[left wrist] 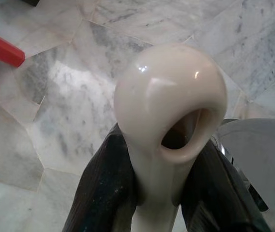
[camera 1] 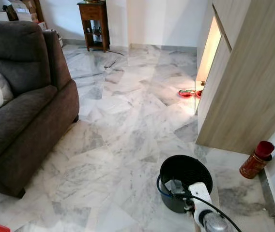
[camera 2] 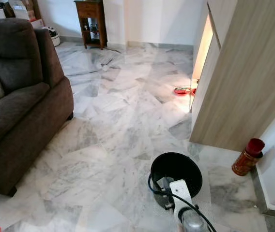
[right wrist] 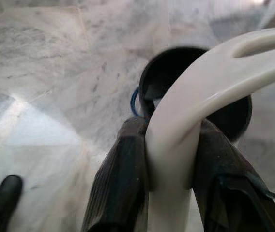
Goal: Sweep floor
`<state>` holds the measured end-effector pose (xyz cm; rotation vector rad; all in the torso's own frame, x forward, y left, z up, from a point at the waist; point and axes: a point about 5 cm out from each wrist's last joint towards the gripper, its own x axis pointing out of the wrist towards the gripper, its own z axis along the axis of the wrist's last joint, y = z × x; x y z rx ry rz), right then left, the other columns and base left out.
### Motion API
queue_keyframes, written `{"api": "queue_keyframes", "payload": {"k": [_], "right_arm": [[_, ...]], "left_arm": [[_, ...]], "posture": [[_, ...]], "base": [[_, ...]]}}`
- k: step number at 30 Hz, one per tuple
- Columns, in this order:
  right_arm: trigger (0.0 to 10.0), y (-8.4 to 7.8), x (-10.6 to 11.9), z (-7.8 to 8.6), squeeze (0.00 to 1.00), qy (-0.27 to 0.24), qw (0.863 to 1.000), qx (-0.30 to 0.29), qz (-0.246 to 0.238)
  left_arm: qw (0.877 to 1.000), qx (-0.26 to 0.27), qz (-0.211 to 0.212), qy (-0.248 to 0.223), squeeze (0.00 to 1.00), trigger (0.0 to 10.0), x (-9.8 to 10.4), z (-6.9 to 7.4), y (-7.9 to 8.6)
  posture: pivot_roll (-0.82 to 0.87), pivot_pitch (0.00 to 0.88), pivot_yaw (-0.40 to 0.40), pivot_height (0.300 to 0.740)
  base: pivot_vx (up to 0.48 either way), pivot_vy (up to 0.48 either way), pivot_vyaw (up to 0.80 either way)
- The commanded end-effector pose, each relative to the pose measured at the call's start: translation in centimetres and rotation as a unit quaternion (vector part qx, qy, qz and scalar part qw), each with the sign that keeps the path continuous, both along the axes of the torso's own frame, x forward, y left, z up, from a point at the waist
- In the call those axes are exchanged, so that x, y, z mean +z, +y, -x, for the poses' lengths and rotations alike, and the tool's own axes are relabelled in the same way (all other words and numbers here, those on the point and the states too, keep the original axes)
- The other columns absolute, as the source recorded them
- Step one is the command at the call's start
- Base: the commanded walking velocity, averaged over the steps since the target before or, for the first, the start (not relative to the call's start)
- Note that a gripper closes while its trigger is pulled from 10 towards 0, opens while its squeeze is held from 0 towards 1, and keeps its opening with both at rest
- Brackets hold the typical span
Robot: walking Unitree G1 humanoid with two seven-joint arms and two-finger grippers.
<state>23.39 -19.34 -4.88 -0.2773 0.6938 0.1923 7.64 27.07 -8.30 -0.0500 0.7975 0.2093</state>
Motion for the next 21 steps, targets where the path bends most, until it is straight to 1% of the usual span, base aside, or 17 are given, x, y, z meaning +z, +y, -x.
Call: {"api": "queue_keyframes", "payload": {"k": [1,5,7,10,11,15,21], "right_arm": [[10.0,-0.14,0.77,-0.95,0.0,-0.025,1.0,-0.001,0.005],[10.0,-0.17,1.29,-1.59,0.0,-0.043,0.999,-0.012,-0.001],[10.0,0.03,1.19,-1.52,0.0,-0.039,0.999,-0.014,-0.006],[10.0,0.19,0.98,-1.34,0.0,-0.033,0.999,-0.018,-0.009],[10.0,0.38,0.86,-1.24,0.0,-0.031,0.999,-0.03,-0.016],[10.0,0.55,0.77,-1.17,0.0,-0.031,0.998,-0.044,-0.027],[10.0,0.31,0.48,-0.86,0.0,-0.019,0.998,-0.058,-0.025]], "left_arm": [[1.0,-0.008,0.001,-0.014,0.0,10.0,0.14,-0.26,-0.17],[0.999,0.004,0.003,-0.039,0.0,10.0,0.38,-0.4,-0.26],[0.999,0.007,0.003,-0.042,0.0,10.0,0.41,-0.41,-0.26],[0.999,0.003,0.002,-0.038,0.0,10.0,0.37,-0.4,-0.26],[0.999,0.004,0.004,-0.037,0.0,10.0,0.36,-0.39,-0.24],[0.999,0.007,0.007,-0.039,0.0,10.0,0.36,-0.37,-0.21],[0.999,0.011,0.011,-0.034,0.0,10.0,0.27,-0.37,-0.22]], "posture": [[0.05,0.0,-0.004,0.74],[0.05,0.0,-0.006,0.74],[0.06,0.0,-0.005,0.74],[0.06,0.0,-0.005,0.74],[0.06,0.0,-0.004,0.74],[0.06,0.0,-0.002,0.74],[0.05,0.001,-0.001,0.74]], "base": [[0.0,0.0,0.0],[0.0,0.0,0.0],[0.0,0.0,0.0],[0.0,0.0,0.0],[0.0,0.0,0.0],[0.0,0.0,0.0],[0.0,0.0,0.0]]}}
